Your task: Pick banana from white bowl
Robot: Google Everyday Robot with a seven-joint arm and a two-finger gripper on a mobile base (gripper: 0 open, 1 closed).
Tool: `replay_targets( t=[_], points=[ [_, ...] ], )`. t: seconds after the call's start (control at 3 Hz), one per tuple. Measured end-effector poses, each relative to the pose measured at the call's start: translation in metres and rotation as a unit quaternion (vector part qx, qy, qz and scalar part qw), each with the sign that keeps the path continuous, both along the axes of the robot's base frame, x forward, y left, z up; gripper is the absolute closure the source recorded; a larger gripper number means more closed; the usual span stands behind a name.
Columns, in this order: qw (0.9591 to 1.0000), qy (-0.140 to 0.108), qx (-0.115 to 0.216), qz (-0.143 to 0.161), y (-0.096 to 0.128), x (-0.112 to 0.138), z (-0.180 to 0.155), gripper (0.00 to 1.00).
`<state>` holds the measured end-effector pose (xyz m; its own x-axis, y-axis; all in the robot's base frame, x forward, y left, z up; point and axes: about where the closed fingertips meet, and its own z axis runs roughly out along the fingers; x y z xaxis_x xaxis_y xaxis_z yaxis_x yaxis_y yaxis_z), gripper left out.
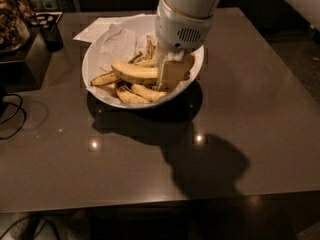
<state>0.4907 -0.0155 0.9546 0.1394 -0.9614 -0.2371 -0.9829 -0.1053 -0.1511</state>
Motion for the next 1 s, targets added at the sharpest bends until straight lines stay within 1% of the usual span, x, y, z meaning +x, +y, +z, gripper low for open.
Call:
replay_targets(
  t=[0.33,0.67,1.0],
  points=[
    [0.9999,-0.012,0.006,-0.007,-0.005,-0.023,0.018,1.00],
    [0.9996,-0.016,0.004,-0.021,-0.008,-0.067,0.040,1.00],
    [0.9995,-0.022,0.008,-0.020,-0.005,-0.066,0.043,1.00]
  ],
)
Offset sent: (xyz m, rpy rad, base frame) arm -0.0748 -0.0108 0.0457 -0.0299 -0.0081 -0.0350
